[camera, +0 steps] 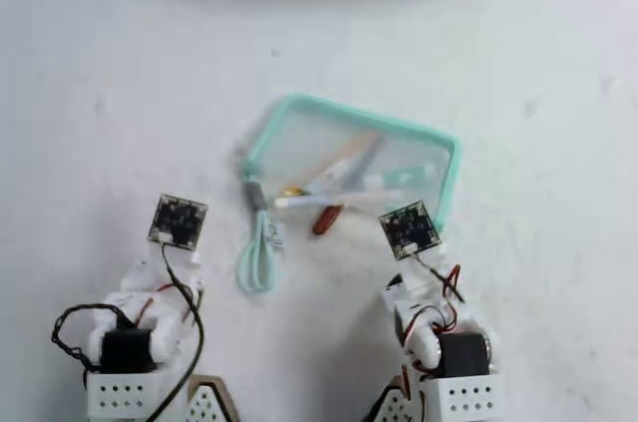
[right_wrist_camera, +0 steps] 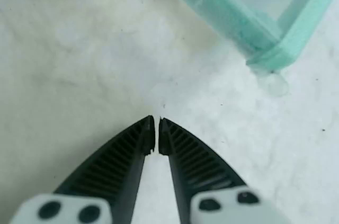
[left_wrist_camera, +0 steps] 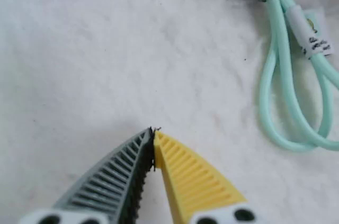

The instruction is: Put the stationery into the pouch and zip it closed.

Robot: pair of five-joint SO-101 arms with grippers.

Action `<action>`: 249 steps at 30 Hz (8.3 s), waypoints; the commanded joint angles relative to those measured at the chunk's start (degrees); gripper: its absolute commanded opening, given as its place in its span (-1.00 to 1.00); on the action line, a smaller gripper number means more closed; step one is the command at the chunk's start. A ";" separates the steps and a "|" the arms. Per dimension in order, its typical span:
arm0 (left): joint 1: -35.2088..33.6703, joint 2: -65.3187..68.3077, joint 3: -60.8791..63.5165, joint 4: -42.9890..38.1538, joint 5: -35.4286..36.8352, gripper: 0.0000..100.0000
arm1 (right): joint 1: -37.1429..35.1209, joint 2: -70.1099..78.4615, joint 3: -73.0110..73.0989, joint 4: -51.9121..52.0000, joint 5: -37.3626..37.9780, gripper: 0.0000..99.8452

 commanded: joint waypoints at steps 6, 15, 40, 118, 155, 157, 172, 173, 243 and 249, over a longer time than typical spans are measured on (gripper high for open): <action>-0.22 -0.57 0.00 0.35 -0.26 -0.95 | 0.31 -0.40 0.53 0.40 0.18 -0.97; -0.22 -0.57 0.00 0.35 -0.26 -0.95 | 0.31 -0.40 0.53 0.40 0.18 -0.97; -0.22 -0.57 0.00 0.35 -0.26 -0.95 | 0.31 -0.40 0.53 0.40 0.18 -0.97; -0.22 -0.57 0.00 0.09 -0.44 -0.95 | 0.13 -0.40 0.53 0.40 0.09 -0.97; -0.22 -0.57 0.00 -0.18 -0.53 -0.95 | 0.31 -0.40 0.53 0.40 0.09 -0.97; -0.22 -0.57 0.00 -0.18 -0.53 -0.95 | 0.31 -0.40 0.53 0.40 0.09 -0.97; -0.13 -0.57 0.00 -0.26 -0.62 -0.95 | 0.13 -0.40 0.53 0.40 0.09 -0.97; -0.22 -0.57 0.00 -0.26 -0.62 -0.95 | 0.13 -0.40 0.53 0.40 0.09 -0.97; -12.35 -0.57 -2.11 -8.09 -0.70 -0.95 | 0.48 -0.31 0.53 -38.55 0.53 -0.96; -17.54 -0.57 -1.93 -10.02 -0.62 -0.95 | 0.31 -0.31 0.53 -38.46 0.53 -0.96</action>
